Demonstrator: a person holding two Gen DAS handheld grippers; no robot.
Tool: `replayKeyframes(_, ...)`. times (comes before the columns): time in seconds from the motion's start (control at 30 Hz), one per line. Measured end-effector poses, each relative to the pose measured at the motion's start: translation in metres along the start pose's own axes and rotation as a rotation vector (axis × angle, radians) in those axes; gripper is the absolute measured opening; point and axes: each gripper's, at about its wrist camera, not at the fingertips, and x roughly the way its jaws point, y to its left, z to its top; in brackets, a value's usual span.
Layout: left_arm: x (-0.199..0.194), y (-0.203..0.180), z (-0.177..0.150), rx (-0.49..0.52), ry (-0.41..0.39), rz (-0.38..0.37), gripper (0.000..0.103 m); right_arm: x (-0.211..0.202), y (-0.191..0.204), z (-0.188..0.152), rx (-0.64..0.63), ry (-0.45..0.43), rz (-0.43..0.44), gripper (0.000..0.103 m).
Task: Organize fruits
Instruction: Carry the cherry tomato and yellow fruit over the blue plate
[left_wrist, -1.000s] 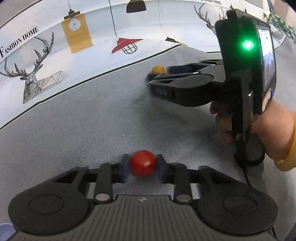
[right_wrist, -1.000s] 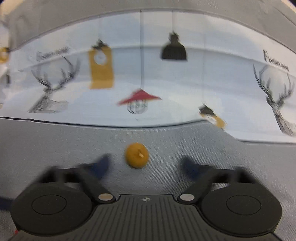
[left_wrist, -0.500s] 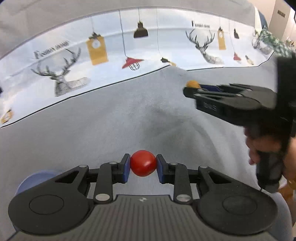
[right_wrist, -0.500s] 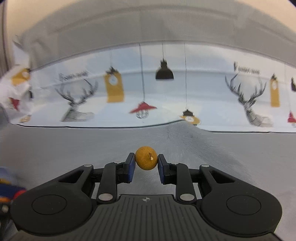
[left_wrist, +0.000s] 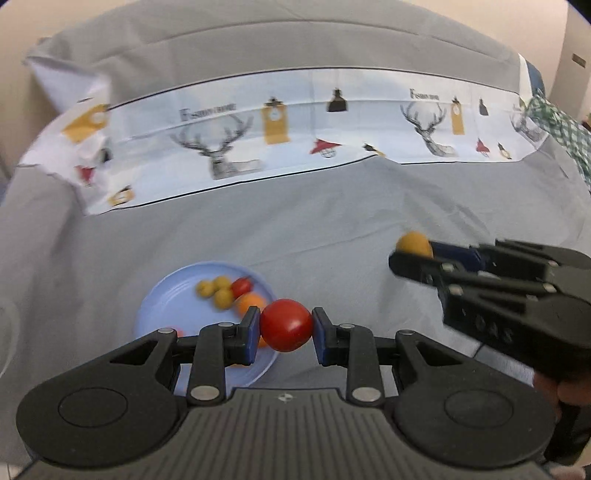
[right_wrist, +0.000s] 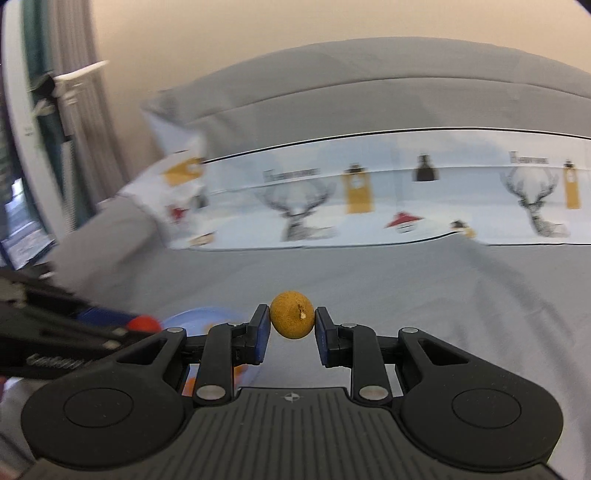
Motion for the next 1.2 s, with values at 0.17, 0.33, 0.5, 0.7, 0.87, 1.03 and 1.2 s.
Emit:
replayKeyframes(0.17, -0.044, 0.027, -0.034, -0.042, -0.013, 0.047, 0.033, -0.033, 0.059, -0.011, -0.048, 0.027, 0.097, 0.027)
replayKeyframes(0.33, -0.078, 0.047, -0.063, -0.081, -0.047, 0.097, 0.033, -0.063, 0.108, -0.027, -0.113, 0.046, 0.171, 0.027)
replayKeyframes(0.5, -0.098, 0.055, -0.083, -0.116, -0.066, 0.107, 0.033, -0.081, 0.135, -0.040, -0.177, 0.056, 0.201, 0.027)
replayKeyframes(0.7, -0.109, 0.060, -0.092, -0.143, -0.083, 0.103, 0.033, -0.093, 0.145, -0.044, -0.204, 0.037, 0.189, 0.027)
replayKeyframes(0.87, -0.115, 0.062, -0.092, -0.152, -0.105, 0.107, 0.033, -0.094, 0.149, -0.043, -0.221, 0.030, 0.185, 0.027)
replayKeyframes(1.03, -0.114, 0.062, -0.091, -0.151, -0.101, 0.104, 0.033, -0.092, 0.148, -0.043, -0.222, 0.032, 0.184, 0.027)
replayKeyframes(1.2, -0.110, 0.063, -0.089, -0.153, -0.096, 0.102, 0.033, -0.090, 0.147, -0.044, -0.215, 0.037, 0.181, 0.027)
